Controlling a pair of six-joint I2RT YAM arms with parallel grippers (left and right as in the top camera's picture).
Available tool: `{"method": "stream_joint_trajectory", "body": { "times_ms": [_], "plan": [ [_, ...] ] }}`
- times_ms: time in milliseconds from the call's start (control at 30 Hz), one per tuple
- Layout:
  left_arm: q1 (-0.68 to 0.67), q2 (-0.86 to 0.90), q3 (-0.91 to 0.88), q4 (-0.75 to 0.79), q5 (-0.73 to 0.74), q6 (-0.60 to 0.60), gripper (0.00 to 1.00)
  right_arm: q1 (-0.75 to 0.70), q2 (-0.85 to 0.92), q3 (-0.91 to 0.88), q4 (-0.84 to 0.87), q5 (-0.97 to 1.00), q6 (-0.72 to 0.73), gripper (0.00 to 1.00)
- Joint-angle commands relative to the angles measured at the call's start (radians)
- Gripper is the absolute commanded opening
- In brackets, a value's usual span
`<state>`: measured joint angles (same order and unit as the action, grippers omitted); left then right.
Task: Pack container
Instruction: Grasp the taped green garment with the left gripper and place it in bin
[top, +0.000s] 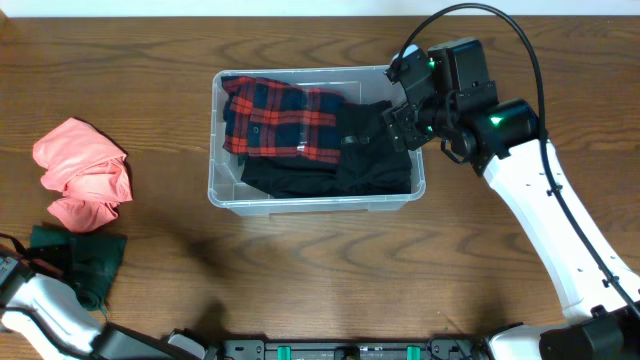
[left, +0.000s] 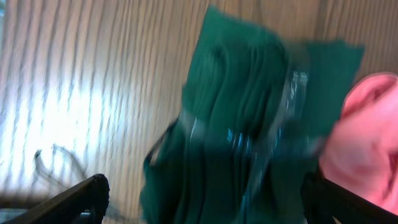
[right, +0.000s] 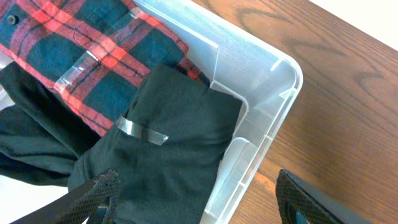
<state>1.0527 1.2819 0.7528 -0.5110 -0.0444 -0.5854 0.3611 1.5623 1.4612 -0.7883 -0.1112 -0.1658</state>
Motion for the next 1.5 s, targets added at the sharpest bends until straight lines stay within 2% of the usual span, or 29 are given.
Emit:
{"method": "stream_joint_trajectory", "body": {
  "times_ms": [0,333,367,400,433,467,500,733,933,1133,1233,1333,1467],
  "plan": [
    [0.005,0.093,-0.006,0.064,-0.026,0.028,0.98,-0.005,0.005,-0.001,-0.005,0.010,-0.008,0.79],
    [0.005,0.354,-0.006,0.173,0.135,0.114,0.99,-0.007,0.005,-0.001,-0.019,0.011,-0.008,0.77],
    [0.005,0.363,-0.006,0.182,0.154,0.123,0.91,-0.007,0.005,-0.001,-0.019,0.011,-0.008,0.75],
    [0.005,0.365,-0.006,0.185,0.177,0.130,0.60,-0.007,0.005,-0.001,-0.019,0.011,-0.007,0.75],
    [0.005,0.364,-0.006,0.185,0.189,0.130,0.37,-0.007,0.005,-0.001,-0.019,0.011,-0.007,0.74],
    [0.005,0.359,-0.006,0.185,0.211,0.130,0.19,-0.007,0.005,-0.001,-0.019,0.011,-0.007,0.74],
    [0.005,0.354,-0.006,0.185,0.240,0.140,0.06,-0.007,0.005,-0.001,-0.019,0.011,-0.007,0.74],
    [-0.011,0.237,0.003,0.141,0.504,0.126,0.06,-0.008,0.005,-0.001,-0.019,0.011,-0.008,0.74],
    [-0.142,0.003,0.009,0.098,0.617,0.081,0.06,-0.030,0.003,-0.001,-0.016,0.010,0.018,0.73],
    [-0.426,-0.247,0.063,0.069,0.637,0.101,0.06,-0.117,-0.006,-0.001,-0.013,0.011,0.129,0.72],
    [-0.600,-0.257,0.095,0.064,0.652,0.103,0.06,-0.183,-0.012,-0.001,-0.012,0.010,0.199,0.73],
    [-0.805,-0.257,0.128,0.096,0.654,0.134,0.06,-0.235,-0.013,-0.001,-0.020,0.005,0.211,0.73],
    [-1.059,-0.241,0.181,0.163,0.550,0.201,0.06,-0.260,-0.013,-0.001,-0.050,0.006,0.209,0.73]
  ]
}}
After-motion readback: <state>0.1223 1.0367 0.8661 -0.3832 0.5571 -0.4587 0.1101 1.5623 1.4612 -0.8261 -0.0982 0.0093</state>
